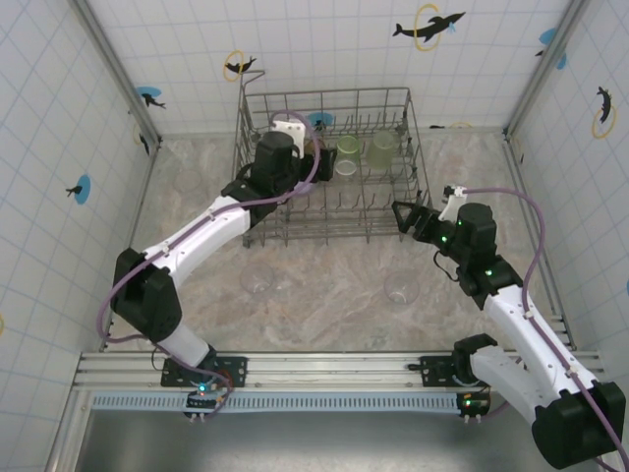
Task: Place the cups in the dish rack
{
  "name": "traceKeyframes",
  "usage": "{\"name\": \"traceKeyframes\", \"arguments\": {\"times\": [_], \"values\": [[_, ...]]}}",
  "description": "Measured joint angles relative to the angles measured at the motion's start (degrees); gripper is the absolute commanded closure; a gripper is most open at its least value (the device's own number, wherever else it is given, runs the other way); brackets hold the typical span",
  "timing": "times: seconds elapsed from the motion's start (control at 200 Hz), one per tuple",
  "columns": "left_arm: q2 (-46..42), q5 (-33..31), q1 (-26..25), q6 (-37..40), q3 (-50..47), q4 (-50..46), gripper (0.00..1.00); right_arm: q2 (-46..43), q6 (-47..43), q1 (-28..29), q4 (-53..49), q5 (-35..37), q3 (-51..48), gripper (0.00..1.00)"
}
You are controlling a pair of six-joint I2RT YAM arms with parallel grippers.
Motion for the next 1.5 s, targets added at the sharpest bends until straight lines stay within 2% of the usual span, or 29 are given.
{"name": "traceKeyframes", "arguments": {"times": [0.16, 0.395, 0.56, 0.791, 1.186, 1.396, 1.496], "values": [[-5.9, -1.4, -1.2, -5.0, -6.7, -1.3, 0.03, 0.0, -2.0, -0.4, -5.4, 2.0, 1.6, 0.01], [-12.2, -4.3, -6.6, -8.5, -12.7, -3.2, 0.02, 0.0, -3.7, -0.7, -8.8, 3.9, 5.0, 0.01], [-13.6, -9.0, -12.2, -9.6, -14.8, -5.0, 0.02, 0.1, -4.2, -0.7, -11.5, 5.2, 5.0, 0.01], [-13.7, -10.5, -18.5, -10.8, -16.0, -5.1, 0.03, -0.1, -4.5, -0.8, -13.7, 8.1, 5.0, 0.01], [-8.5, -6.5, -26.2, -12.2, -17.4, -6.0, 0.03, -0.8, -4.5, -1.1, -14.6, 9.2, 5.0, 0.01], [-7.1, -5.0, -27.0, -12.2, -17.4, -6.1, 0.03, -1.5, -4.4, -1.1, -15.1, 9.4, 5.0, 0.01], [-5.9, -3.9, -27.0, -12.4, -17.4, -6.3, 0.06, -2.4, -4.4, -1.1, -15.2, 9.7, 5.0, 0.01]]}}
